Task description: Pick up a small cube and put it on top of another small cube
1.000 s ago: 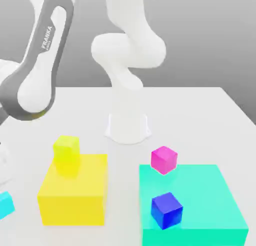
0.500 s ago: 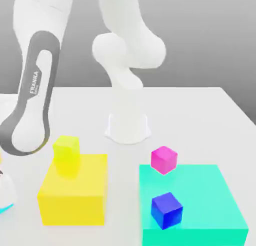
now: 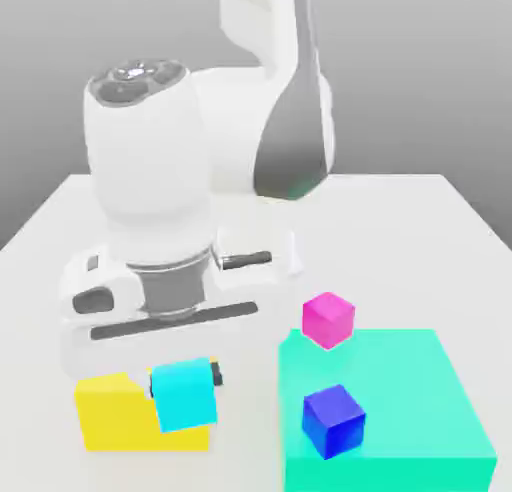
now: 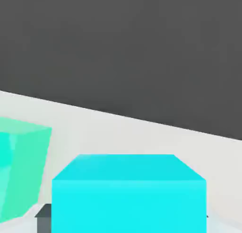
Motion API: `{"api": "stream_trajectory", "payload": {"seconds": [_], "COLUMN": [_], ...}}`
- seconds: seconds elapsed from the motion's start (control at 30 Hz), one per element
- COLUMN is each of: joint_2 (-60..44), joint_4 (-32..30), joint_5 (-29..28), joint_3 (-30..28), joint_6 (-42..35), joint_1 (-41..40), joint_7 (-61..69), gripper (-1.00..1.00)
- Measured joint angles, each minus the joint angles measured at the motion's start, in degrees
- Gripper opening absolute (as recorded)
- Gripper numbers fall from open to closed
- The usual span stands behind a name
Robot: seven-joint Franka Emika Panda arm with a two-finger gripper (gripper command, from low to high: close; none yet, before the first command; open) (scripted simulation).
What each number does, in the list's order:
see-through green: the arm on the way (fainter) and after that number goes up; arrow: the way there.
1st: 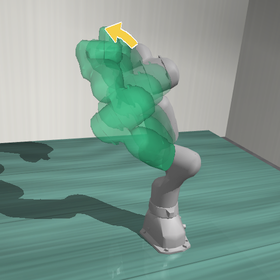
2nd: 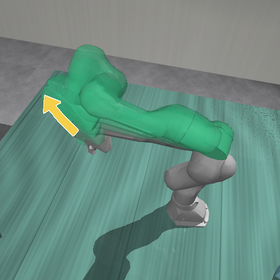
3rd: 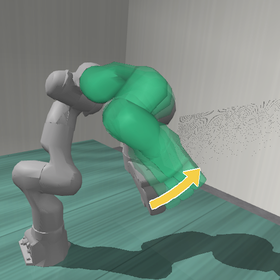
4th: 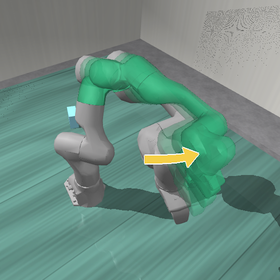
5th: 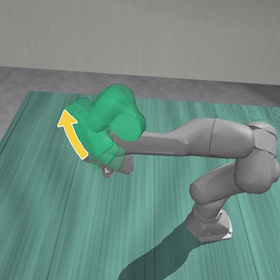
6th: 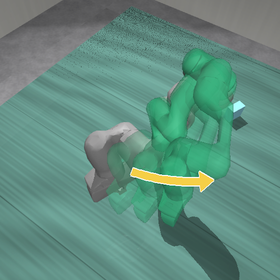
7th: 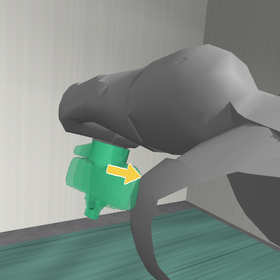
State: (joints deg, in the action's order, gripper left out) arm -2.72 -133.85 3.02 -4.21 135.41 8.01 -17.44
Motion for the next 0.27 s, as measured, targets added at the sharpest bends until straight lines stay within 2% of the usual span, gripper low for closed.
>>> {"api": "stream_trajectory", "payload": {"seconds": [0.07,0.13,0.17,0.27], "joint_2": [0.5,-2.2,-3.0,-3.0], "joint_4": [-1.4,-2.7,-3.1,-3.1], "joint_5": [-1.9,-2.1,-2.2,-2.2], "joint_3": [1.6,1.1,1.1,1.1], "joint_6": [1.7,5.9,7.1,7.1], "joint_1": [5.3,4.7,4.6,4.6], "joint_7": [2.3,3.1,3.3,3.3], "gripper": [-1.00,-1.00,1.00,1.00]}}
